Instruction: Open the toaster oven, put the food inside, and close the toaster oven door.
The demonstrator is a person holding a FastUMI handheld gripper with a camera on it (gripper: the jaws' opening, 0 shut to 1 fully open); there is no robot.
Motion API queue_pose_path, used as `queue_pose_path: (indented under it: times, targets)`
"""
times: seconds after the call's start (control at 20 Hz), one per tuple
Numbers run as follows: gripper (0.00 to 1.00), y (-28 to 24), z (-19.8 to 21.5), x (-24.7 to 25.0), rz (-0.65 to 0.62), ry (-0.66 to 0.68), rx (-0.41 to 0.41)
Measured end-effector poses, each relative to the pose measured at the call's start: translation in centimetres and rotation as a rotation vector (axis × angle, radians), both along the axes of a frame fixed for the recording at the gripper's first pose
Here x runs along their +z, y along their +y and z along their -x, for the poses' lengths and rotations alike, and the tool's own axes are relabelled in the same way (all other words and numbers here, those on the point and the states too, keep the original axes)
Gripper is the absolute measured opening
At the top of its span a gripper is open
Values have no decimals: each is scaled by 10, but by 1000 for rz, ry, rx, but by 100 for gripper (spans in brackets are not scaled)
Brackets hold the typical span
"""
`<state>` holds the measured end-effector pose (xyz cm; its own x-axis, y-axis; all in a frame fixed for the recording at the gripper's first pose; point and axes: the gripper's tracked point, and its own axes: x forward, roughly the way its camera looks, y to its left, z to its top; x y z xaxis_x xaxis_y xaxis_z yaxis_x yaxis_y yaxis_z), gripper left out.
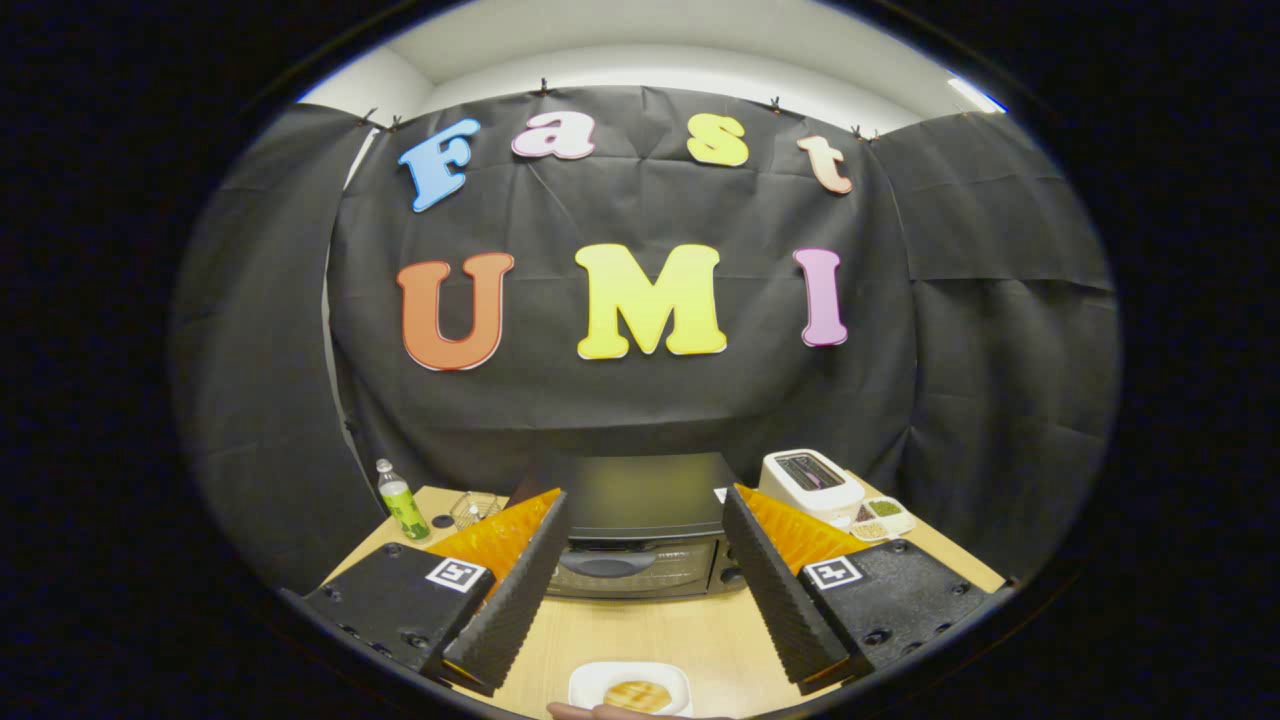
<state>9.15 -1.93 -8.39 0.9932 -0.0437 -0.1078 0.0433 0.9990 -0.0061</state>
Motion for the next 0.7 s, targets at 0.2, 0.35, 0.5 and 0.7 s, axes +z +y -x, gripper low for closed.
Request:
queue_pose_path:
  times: [0.2, 0.35, 0.5, 0.7]
  targets:
    - [100, 11, -28, -35, 17, 26, 16]
    - [100, 26, -53, -66, 4, 75, 56]
    - [100, 25, -78, -99, -24, 122, 55]
    - [100, 21, -102, -132, -59, 140, 25]
